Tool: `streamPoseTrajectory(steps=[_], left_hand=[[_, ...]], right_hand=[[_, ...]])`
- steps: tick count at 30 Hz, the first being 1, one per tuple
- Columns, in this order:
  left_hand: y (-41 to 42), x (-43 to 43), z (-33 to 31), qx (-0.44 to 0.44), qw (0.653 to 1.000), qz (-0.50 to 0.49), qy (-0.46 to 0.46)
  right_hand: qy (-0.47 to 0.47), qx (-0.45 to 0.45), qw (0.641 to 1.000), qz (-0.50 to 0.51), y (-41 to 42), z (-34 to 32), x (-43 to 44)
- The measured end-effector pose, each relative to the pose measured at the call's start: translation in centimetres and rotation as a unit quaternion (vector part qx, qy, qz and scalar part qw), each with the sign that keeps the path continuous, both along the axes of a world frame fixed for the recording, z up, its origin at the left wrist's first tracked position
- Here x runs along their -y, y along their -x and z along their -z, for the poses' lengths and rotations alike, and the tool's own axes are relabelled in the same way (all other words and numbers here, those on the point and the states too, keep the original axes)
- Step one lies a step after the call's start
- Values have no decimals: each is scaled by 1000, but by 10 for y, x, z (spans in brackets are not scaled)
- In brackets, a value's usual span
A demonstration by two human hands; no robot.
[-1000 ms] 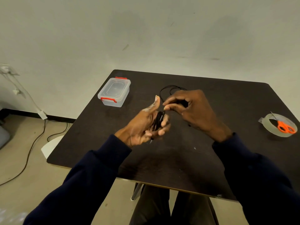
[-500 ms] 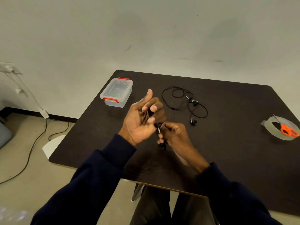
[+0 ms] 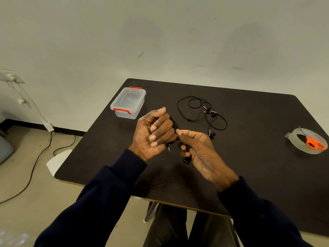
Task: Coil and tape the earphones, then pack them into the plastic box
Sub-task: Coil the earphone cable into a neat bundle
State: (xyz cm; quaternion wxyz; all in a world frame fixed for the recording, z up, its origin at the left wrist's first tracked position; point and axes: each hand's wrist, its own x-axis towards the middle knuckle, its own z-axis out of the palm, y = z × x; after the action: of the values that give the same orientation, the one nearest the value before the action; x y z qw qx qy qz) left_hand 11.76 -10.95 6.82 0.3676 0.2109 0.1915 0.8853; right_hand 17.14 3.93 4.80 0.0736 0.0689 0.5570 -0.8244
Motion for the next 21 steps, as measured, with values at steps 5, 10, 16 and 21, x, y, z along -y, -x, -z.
streamPoseTrajectory(steps=[5,10,16,21], left_hand=[[-5,1,4,22,998,61,-21],[-5,3,6,5,999,45,8],[6,12,8,-97,979,-50,171],[2,13,5,-126,966,-72,214]], right_hand=[[-79,-38,996,15,-4,-2,0],[-198,-111,970,87,-8,-5,4],[-260,-141,954,49,-6,-12,-3],[-221,-123,967,42,-5,-7,-11]])
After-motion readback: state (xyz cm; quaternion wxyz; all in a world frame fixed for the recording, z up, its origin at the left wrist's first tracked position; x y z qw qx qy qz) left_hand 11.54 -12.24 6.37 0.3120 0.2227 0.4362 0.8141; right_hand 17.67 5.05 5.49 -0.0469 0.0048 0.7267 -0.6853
